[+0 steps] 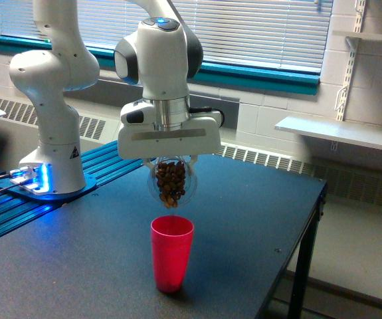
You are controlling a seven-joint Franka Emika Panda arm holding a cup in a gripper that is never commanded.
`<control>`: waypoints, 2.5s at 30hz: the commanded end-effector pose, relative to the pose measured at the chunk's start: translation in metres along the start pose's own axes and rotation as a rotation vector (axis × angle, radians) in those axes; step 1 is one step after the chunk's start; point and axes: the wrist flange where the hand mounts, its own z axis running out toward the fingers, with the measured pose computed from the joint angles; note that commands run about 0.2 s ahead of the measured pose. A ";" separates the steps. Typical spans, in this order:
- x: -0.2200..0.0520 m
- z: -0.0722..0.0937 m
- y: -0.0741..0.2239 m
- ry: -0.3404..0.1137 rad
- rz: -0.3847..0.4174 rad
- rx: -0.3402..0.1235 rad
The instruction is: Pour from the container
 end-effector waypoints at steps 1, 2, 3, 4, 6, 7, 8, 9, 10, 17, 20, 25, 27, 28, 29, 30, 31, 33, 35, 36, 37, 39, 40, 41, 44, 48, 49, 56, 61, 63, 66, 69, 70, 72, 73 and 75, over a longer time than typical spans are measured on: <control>0.000 0.000 -0.006 -0.003 -0.005 -0.019; 0.000 0.001 -0.007 -0.003 -0.004 -0.024; 0.001 0.001 -0.008 -0.003 -0.004 -0.024; 0.001 0.001 -0.009 -0.002 -0.005 -0.024; 0.001 0.002 -0.010 -0.002 -0.005 -0.024; 0.001 0.002 -0.010 -0.002 -0.006 -0.028; 0.001 0.002 -0.011 -0.002 -0.007 -0.029; 0.001 0.002 -0.011 -0.003 -0.008 -0.030; 0.001 0.003 -0.011 -0.004 -0.009 -0.035; 0.001 0.006 -0.013 -0.006 -0.006 -0.049; 0.002 0.006 -0.014 -0.006 -0.004 -0.052; 0.002 0.007 -0.014 0.000 -0.001 -0.060; 0.003 0.006 -0.015 0.001 0.001 -0.057; 0.003 0.006 -0.014 0.001 0.000 -0.058; 0.002 0.006 -0.014 0.002 -0.002 -0.060; 0.002 0.006 -0.014 0.002 -0.004 -0.061; 0.002 0.006 -0.014 0.002 -0.003 -0.062; 0.002 0.006 -0.014 -0.001 -0.004 -0.069; 0.002 0.006 -0.014 -0.004 -0.007 -0.074; 0.002 0.007 -0.014 -0.004 -0.009 -0.075; 0.002 0.007 -0.014 -0.004 -0.009 -0.077; 0.002 0.008 -0.015 -0.004 -0.008 -0.081; 0.002 0.008 -0.015 -0.004 -0.011 -0.083; 0.002 0.008 -0.015 -0.004 -0.011 -0.081; 0.002 0.008 -0.015 -0.003 -0.012 -0.090; 0.002 0.009 -0.016 -0.004 -0.013 -0.094; 0.002 0.009 -0.016 -0.003 -0.014 -0.095; 0.004 0.010 -0.016 -0.006 -0.012 -0.103; 0.004 0.010 -0.016 -0.007 -0.018 -0.106; 0.005 0.009 -0.015 -0.008 -0.016 -0.109; 0.006 0.008 -0.015 -0.009 -0.015 -0.106; 0.006 0.008 -0.015 -0.007 -0.018 -0.110; 0.006 0.007 -0.015 -0.008 -0.018 -0.108; 0.005 0.007 -0.015 -0.008 -0.024 -0.113; 0.005 0.007 -0.016 -0.009 -0.025 -0.113; 0.005 0.006 -0.016 -0.012 -0.029 -0.114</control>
